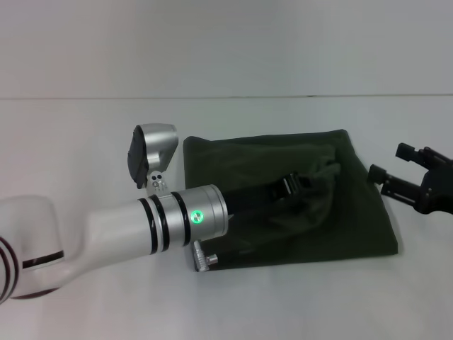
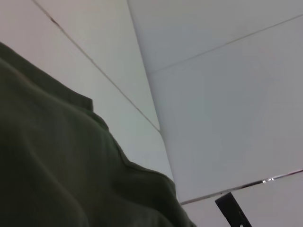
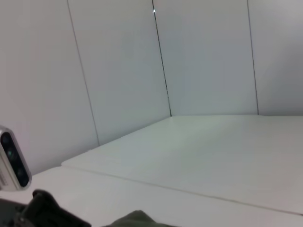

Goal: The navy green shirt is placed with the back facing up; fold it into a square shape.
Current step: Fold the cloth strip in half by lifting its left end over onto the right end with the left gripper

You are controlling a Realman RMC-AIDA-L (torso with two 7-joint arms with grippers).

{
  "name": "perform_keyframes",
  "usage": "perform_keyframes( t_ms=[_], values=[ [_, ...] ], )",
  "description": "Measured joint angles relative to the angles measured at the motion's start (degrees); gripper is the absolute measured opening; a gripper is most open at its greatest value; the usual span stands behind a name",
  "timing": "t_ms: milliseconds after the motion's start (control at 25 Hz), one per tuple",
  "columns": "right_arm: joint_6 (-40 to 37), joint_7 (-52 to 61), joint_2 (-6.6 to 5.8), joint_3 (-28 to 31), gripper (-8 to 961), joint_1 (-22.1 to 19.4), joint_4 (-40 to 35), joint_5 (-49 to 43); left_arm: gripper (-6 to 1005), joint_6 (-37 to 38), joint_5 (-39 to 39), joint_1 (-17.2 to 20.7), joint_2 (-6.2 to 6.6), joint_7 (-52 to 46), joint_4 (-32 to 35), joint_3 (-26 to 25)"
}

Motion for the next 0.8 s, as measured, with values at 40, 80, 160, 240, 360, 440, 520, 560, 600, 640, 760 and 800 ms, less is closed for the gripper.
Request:
perform_keyframes(
  t_ms=[40, 80, 160, 240, 360, 440, 520, 560, 600, 640, 760, 800],
  values=[
    [0.0, 0.1, 0.02, 0.1, 856, 0.0, 0.1, 0.4, 16, 0.1, 0.0, -0.2, 0.00, 0.8, -0.6, -0.4],
    [0.1, 0.2, 0.02, 0.2, 856, 0.0, 0.2, 1.2, 17, 0.3, 0.0, -0.4, 0.00, 1.7, -1.2, -0.8],
    [0.3, 0.3, 0.02, 0.2, 856, -0.1, 0.4, 2.7, 93, 1.5, 0.0, -0.7, 0.00, 4.1, -2.8, -2.5],
    [0.5, 0.3, -0.01, 0.3, 856, -0.1, 0.9, 3.9, 168, 2.9, 0.1, -0.6, 0.00, 5.8, -3.7, -3.9],
    [0.6, 0.3, -0.14, 0.3, 856, 0.0, 1.5, 4.8, 247, 4.9, 0.3, -0.2, 0.00, 7.8, -4.3, -5.8],
    [0.7, 0.4, -0.15, 0.3, 855, 0.0, 1.6, 4.9, 289, 6.0, 0.6, 0.1, 0.00, 8.5, -3.8, -6.4],
    [0.8, 2.0, -0.19, 0.2, 855, 0.0, 1.6, 5.0, 330, 8.2, 0.6, 1.3, -0.01, 8.7, -1.5, -6.4],
    [0.8, 3.5, -0.25, 0.1, 855, 0.0, 1.5, 4.9, 350, 10.0, 0.6, 2.2, 0.01, 9.0, 0.4, -6.2],
    [0.7, 6.1, -0.42, -0.2, 855, 0.0, 1.2, 4.6, 371, 11.9, 0.7, 3.3, 0.00, 9.5, 2.4, -5.8],
    [0.5, 9.3, -0.72, -0.7, 855, 0.1, 0.6, 4.1, 392, 13.8, 0.8, 4.5, 0.08, 10.3, 4.6, -5.1],
    [-0.6, 20.5, -1.98, -2.7, 855, 0.6, -2.7, 1.8, 473, 20.8, 1.1, 10.5, 0.53, 15.7, 14.8, -0.5],
    [-1.2, 25.6, -2.56, -3.9, 855, 1.1, -4.5, 0.4, 513, 22.2, 1.2, 12.8, 0.58, 17.8, 18.1, 0.6]
  ],
)
